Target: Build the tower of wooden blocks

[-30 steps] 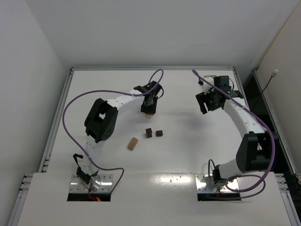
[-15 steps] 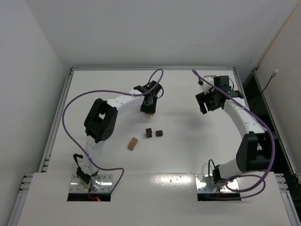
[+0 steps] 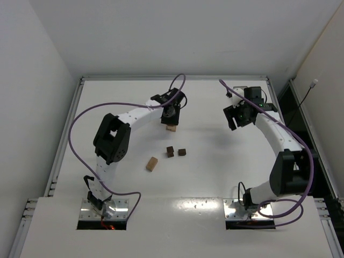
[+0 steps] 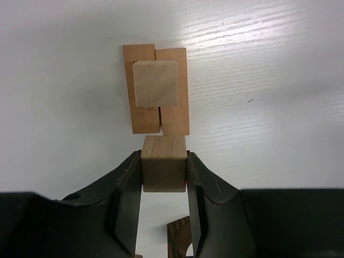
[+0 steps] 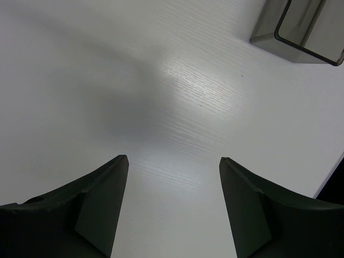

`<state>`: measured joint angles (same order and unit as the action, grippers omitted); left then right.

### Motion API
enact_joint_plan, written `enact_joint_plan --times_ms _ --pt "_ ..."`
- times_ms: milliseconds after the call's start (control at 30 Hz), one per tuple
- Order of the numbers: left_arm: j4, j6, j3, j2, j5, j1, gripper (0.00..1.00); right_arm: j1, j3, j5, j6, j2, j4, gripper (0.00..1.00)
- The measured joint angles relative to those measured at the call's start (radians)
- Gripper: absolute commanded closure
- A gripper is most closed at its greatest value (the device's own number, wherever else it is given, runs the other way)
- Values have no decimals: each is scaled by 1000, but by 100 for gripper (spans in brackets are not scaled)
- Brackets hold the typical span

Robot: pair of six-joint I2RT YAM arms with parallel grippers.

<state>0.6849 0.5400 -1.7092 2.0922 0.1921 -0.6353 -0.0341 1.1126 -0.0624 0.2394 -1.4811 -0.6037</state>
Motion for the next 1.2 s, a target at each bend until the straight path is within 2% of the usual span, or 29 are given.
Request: enact_joint_plan --times_ms 1200 --pt "-10 -13 -39 87 7 34 100 0 0 0 0 -9 0 34"
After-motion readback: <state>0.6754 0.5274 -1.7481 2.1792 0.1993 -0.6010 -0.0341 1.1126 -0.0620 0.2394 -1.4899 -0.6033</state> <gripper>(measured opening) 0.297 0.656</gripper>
